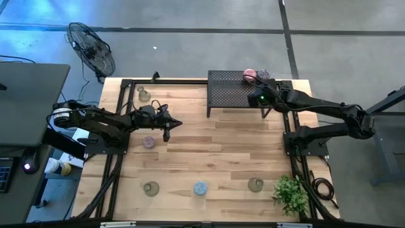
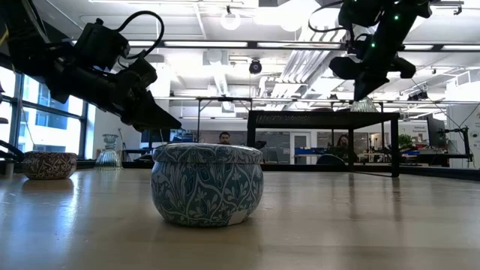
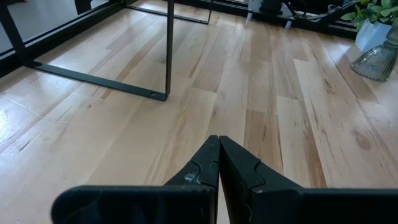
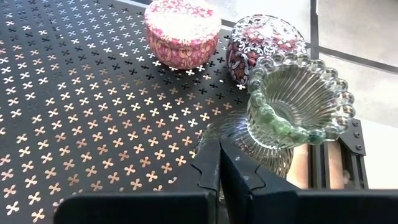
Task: Pick & Place candle stick holders
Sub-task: Adjust the green glass candle holder on the shelf, then put the green glass candle holder on the shelf aligned with the other green glass candle holder
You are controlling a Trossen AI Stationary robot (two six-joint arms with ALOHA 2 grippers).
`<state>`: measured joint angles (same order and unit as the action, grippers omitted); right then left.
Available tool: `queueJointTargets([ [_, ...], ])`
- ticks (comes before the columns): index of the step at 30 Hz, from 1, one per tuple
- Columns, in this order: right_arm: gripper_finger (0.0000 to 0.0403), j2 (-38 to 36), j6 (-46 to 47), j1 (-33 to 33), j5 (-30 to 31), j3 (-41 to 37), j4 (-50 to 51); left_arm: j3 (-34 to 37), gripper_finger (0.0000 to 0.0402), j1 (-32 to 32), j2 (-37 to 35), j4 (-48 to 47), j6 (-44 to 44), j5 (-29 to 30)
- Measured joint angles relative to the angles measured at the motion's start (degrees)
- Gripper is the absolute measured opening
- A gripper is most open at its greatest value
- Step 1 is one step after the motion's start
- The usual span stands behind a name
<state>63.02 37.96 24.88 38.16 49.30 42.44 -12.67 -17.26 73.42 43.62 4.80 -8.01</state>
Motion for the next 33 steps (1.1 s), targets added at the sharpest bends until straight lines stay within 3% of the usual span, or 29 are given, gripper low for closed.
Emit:
queueJointTargets([
  [11, 0.0000, -2.6, -2.0, -1.8, -1.4, 0.0, -1.0, 0.0, 0.0003, 0.0, 0.0, 0.0, 0.0, 0.0],
  [16, 0.0000, -6.0, -6.3, -10.2, -3.4, 0.0, -2.7, 0.0, 0.0003, 0.0, 0.0, -0.5, 2.9, -1.0],
  [21, 0.0000, -7.7, -10.6, -21.7, -1.4, -5.0, -15.4, -2.9, 0.0002, 1.2, -2.5, -4.8, 4.8, -11.9],
  [24, 0.0000, -8.1, -14.2, -27.1, -0.2, -10.4, -27.5, -8.0, 0.0001, 6.0, -6.7, -16.1, 3.1, -10.3],
  [29, 0.0000, -8.0, -21.0, -32.6, -0.2, -19.6, -48.5, -21.4, 0.0001, 17.1, -11.7, -47.4, -0.4, 5.7],
  [33, 0.0000, -8.1, -26.7, -34.6, -0.3, -24.3, -58.9, -30.6, 0.0001, 25.5, -11.8, -64.5, 5.7, 11.1],
])
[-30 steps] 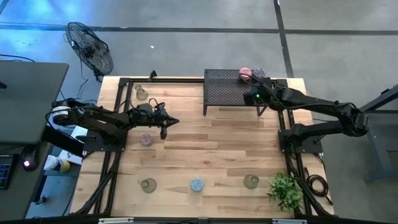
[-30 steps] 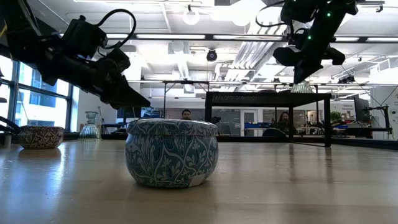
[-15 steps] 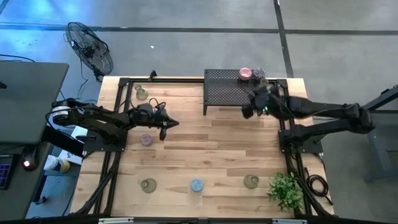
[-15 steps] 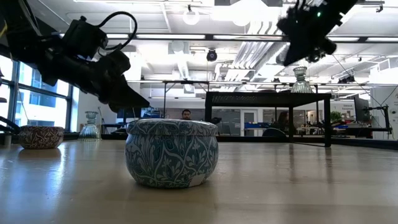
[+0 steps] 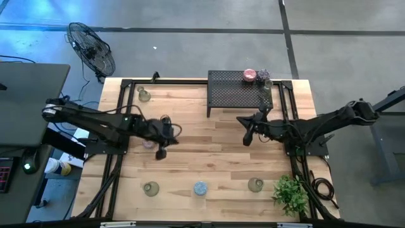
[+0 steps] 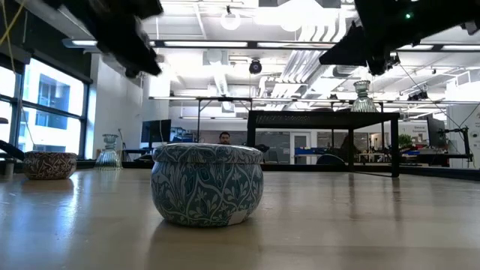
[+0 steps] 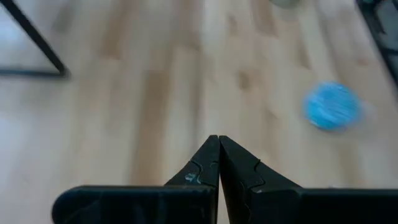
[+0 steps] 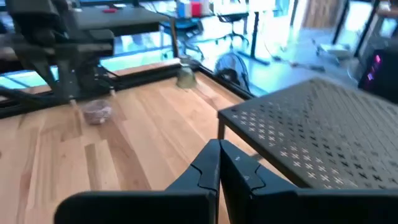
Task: Pick & Place candle stick holders
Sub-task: Put the green glass candle holder on the shelf aligned with the other green glass candle holder
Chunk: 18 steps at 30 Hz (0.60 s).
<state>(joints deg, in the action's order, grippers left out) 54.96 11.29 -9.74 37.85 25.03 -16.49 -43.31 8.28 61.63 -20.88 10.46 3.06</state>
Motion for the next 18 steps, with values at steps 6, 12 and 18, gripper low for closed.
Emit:
queueJointTargets([
  [6, 0.0000, 0.0, -2.9, -0.2, -2.6, -1.6, -2.8, -7.7, 0.0002, 10.8, 4.0, -20.0, 20.5, -2.7],
  [12, 0.0000, 0.0, -6.7, -2.0, -3.7, -1.6, -2.8, -15.0, 0.0058, 22.8, 10.3, -28.9, 43.1, -1.6],
  [18, 0.0000, 0.0, -10.0, -3.6, -3.8, -1.6, -4.0, -23.9, 0.0178, 32.3, 16.8, -37.4, 60.3, 0.6],
])
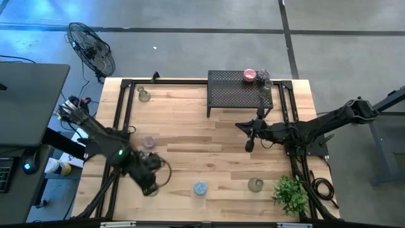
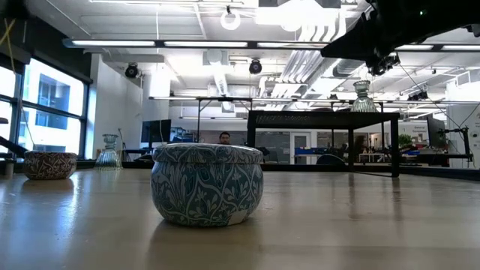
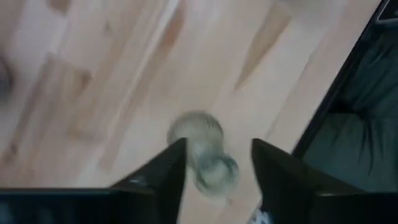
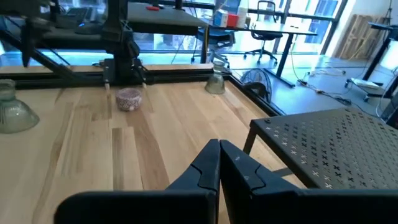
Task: Pick & Place candle stick holders
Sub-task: Put the green glass candle holder on the shelf aligned with the other green glass candle holder
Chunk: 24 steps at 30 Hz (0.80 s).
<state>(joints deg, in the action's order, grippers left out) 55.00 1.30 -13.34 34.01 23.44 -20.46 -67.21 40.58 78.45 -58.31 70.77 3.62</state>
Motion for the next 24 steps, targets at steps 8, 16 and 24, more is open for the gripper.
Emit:
queueJointTargets([
  [8, 0.0000, 0.0, -0.3, -0.3, -0.1, 0.0, 0.5, -3.2, 0.0330, 9.1, 6.1, -2.6, 12.5, 3.3],
  [16, 0.0000, 0.0, -0.3, -0.3, -0.1, 0.0, 0.4, -3.2, 0.0380, 9.7, 10.9, -3.1, 10.8, 4.6],
  [24, 0.0000, 0.0, -0.3, -0.3, -0.1, 0.0, 0.2, -3.2, 0.0381, 9.7, 15.0, -4.4, 9.8, 3.2],
])
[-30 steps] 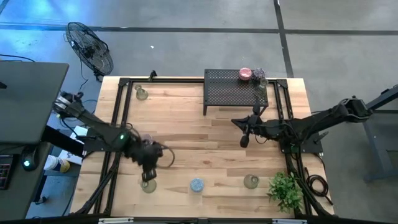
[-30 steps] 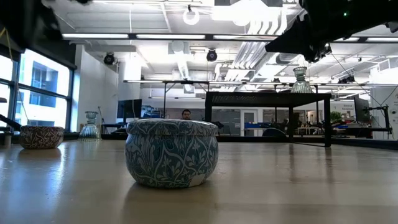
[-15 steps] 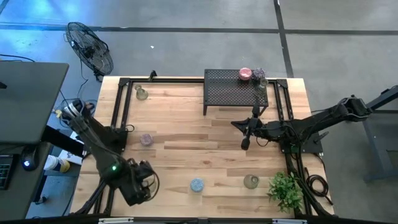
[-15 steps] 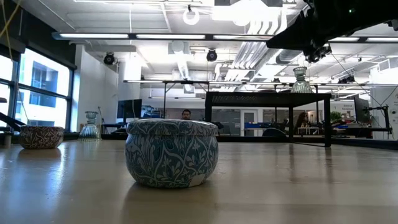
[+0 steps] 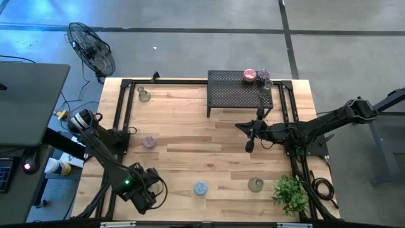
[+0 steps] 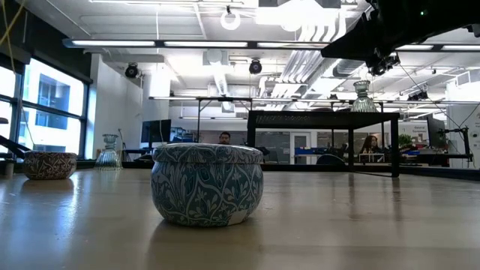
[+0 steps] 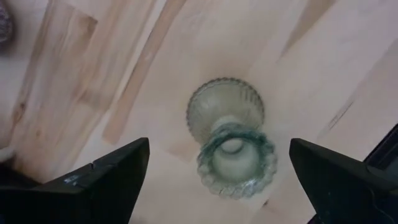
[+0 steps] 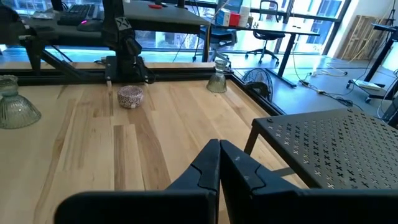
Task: Pick & Place candle stick holders
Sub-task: Put the green glass candle holder on the shelf aligned with the other green glass candle holder
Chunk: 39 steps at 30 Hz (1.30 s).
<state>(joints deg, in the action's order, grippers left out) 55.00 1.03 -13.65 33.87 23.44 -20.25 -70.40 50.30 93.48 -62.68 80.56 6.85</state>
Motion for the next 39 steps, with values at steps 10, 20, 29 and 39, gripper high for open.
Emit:
queueJointTargets([
  [10, 0.0000, 0.1, -0.3, 0.1, 0.1, 0.0, 0.3, 0.0, 0.0303, 0.0, 3.0, 1.2, 0.7, -1.6],
  [20, 0.0000, 0.2, -0.5, 0.1, 0.2, 0.0, 0.3, -2.1, 0.0160, -0.1, 2.6, -1.4, -2.4, -3.3],
  [29, 0.0000, 0.2, 0.0, 0.1, 0.2, 0.0, 0.3, -9.2, 0.0160, -10.0, -0.9, -9.6, -14.5, 2.8],
  [39, 0.0000, 0.2, 0.0, 0.1, 0.2, 0.0, 0.4, -9.4, 0.0160, -34.3, 0.8, 9.0, -54.9, 5.1],
])
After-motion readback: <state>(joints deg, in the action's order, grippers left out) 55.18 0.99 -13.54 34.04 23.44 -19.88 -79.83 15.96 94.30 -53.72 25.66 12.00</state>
